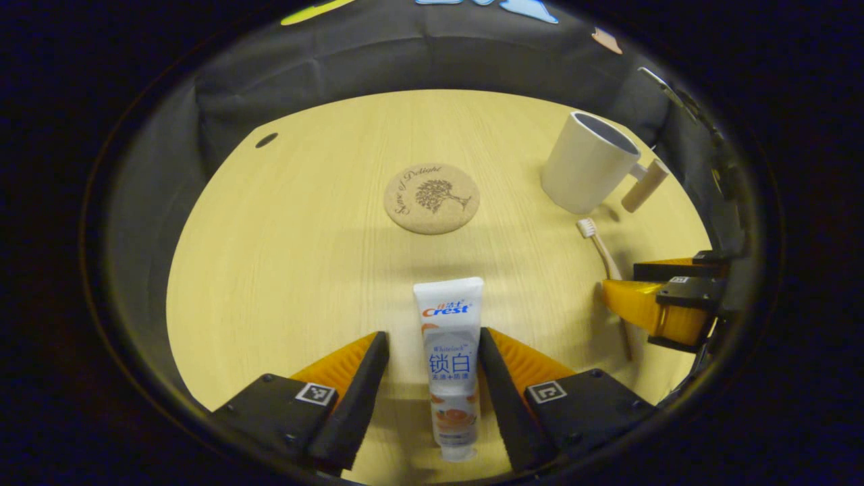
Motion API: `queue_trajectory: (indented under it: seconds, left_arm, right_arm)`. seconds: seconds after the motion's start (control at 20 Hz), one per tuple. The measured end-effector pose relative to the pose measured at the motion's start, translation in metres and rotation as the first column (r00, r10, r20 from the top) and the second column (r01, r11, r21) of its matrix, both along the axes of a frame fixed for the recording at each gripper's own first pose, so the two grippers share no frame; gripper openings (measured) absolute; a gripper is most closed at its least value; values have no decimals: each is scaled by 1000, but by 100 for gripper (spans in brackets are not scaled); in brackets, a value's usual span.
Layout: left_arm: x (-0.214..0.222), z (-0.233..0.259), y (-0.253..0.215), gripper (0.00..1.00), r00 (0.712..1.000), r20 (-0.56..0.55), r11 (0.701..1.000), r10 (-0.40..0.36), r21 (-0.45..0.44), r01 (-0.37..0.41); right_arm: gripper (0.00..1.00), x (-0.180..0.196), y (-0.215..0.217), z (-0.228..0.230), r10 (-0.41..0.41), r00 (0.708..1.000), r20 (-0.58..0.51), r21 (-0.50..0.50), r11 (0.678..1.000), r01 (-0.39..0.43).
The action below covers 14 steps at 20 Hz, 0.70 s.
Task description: Put the toothbrush and toothpaste on the desktop into the cup, then pick up the cup and place it on the coaster on the desktop.
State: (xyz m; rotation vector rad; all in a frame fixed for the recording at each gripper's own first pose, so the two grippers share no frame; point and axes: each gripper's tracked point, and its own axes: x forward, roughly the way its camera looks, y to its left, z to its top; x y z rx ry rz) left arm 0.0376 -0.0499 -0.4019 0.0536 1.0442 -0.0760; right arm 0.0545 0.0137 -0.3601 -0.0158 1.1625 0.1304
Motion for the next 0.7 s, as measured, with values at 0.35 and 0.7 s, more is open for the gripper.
queue_trajectory:
  seconds: [0.35,0.7]
  left_arm:
    - [1,1,-3,52,999,-42,1000,18,8,-18]
    - [0,3,-2,24,999,-39,1000,25,10,-25]
  right_arm:
    - [16,-12,0,-6,-9,998,-60,-9,1000,8]
    - [5,-9,3,4,-28,997,-72,47,998,31]
